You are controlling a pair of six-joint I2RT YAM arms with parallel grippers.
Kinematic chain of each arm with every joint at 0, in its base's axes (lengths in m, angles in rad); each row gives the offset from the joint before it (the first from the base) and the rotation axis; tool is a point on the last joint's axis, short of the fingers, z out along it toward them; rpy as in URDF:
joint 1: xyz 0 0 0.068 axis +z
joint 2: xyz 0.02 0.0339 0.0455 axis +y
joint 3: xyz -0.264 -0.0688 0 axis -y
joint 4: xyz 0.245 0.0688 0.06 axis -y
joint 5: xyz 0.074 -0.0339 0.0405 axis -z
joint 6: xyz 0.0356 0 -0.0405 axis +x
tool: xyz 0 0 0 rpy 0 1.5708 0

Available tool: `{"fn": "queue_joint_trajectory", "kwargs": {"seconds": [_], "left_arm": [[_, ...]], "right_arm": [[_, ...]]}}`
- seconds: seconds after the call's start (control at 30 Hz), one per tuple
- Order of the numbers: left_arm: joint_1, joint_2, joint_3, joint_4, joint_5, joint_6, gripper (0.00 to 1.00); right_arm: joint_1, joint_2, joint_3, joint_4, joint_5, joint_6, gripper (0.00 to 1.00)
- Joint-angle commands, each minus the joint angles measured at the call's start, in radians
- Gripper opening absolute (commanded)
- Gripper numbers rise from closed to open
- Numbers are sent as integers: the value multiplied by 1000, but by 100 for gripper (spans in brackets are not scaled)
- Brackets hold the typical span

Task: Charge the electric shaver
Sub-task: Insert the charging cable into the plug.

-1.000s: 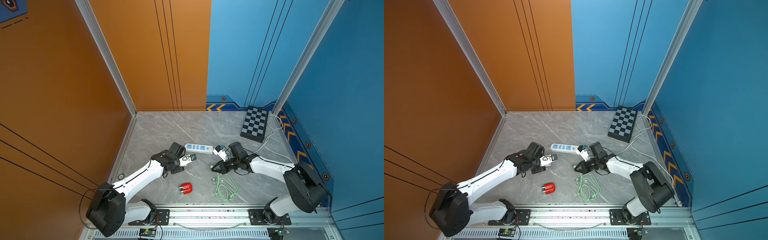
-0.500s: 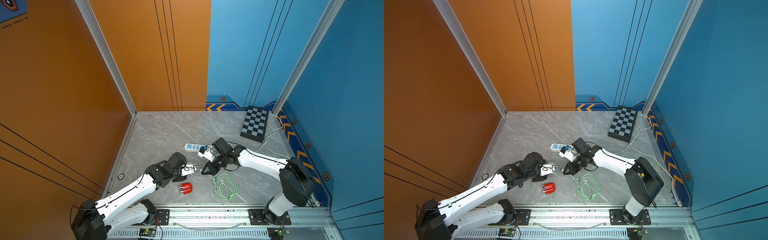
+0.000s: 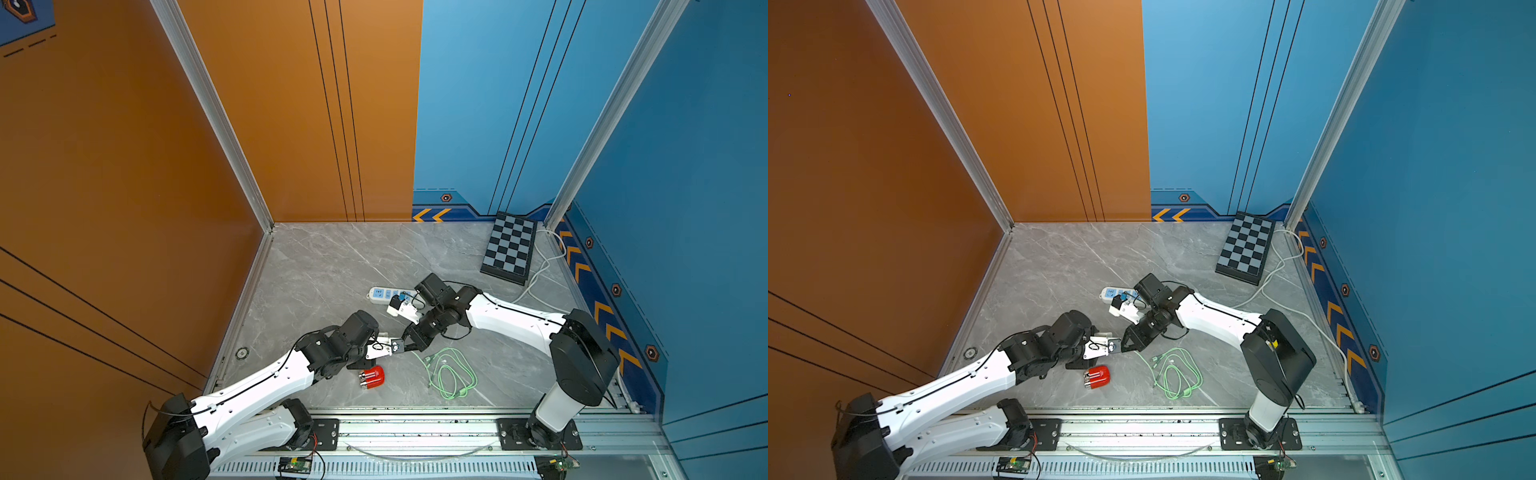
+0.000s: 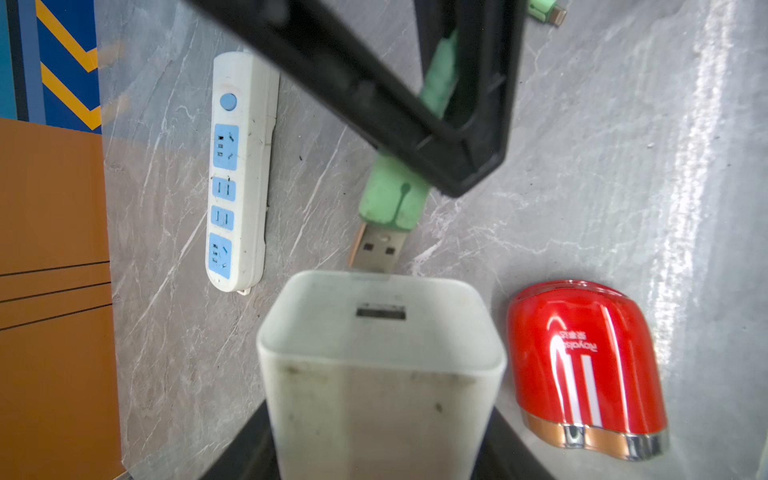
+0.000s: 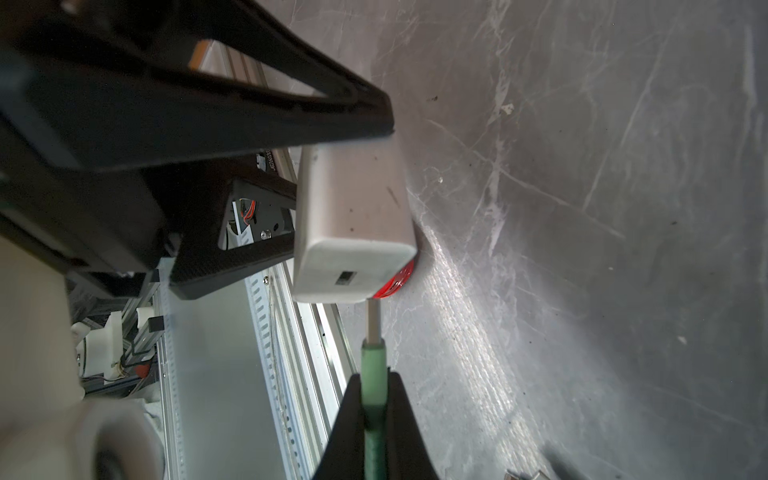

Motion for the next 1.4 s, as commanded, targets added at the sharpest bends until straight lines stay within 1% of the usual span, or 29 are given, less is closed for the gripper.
{"fn": "queue_joint_trajectory", "kwargs": {"seconds": [0.0, 0.33, 0.67, 1.37], "left_arm": [[-14, 9, 29, -13, -6, 5, 0], [-26, 21, 36, -10, -19, -1, 0], [-27, 8, 7, 9, -32, 10, 0], [-73, 14, -5, 9, -49, 32, 0]], "right_arm": [[-4, 27, 25, -31, -33, -28, 0], [12, 34, 37, -30, -48, -29, 0], [21, 11, 25, -19, -46, -16, 0], [24, 14, 48, -16, -56, -7, 0]]}}
